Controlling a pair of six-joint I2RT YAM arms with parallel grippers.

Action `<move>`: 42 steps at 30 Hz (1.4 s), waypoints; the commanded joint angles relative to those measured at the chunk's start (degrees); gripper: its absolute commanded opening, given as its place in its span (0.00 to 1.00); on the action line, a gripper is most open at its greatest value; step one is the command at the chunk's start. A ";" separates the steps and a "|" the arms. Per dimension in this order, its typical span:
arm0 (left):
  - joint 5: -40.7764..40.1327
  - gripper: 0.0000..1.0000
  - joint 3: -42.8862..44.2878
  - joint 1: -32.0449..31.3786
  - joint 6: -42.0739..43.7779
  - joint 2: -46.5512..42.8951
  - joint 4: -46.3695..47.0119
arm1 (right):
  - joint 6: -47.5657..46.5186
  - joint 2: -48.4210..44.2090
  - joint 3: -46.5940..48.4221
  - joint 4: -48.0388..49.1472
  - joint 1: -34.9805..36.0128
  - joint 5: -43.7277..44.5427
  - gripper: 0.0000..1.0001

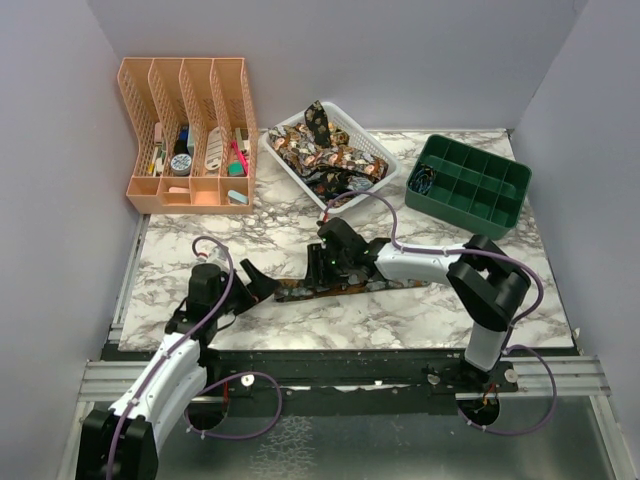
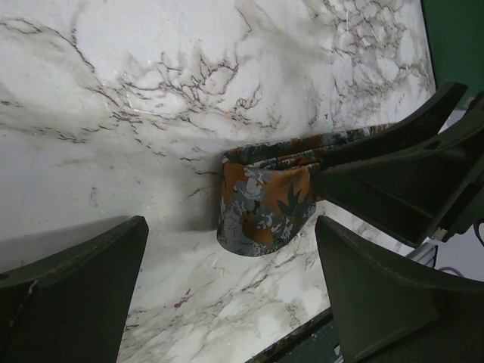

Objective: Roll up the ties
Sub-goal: Roll the tie at the center of the board.

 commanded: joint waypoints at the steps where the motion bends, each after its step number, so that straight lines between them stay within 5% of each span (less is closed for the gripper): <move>1: 3.07 0.92 -1.24 -1.43 0.41 0.72 2.88 | -0.70 1.76 0.88 -2.55 0.33 1.50 0.53; 11: 1.81 0.89 -0.66 -7.20 2.03 5.73 3.14 | -0.62 2.89 1.39 -4.95 0.33 4.27 0.53; 30: -1.80 0.81 -1.81 -7.32 -4.66 7.09 8.47 | -0.97 3.20 -1.42 -4.08 0.33 4.24 0.46; 42: -2.01 0.70 -1.06 -7.33 -6.70 16.36 12.67 | -1.15 3.43 -1.56 -3.82 0.33 3.67 0.45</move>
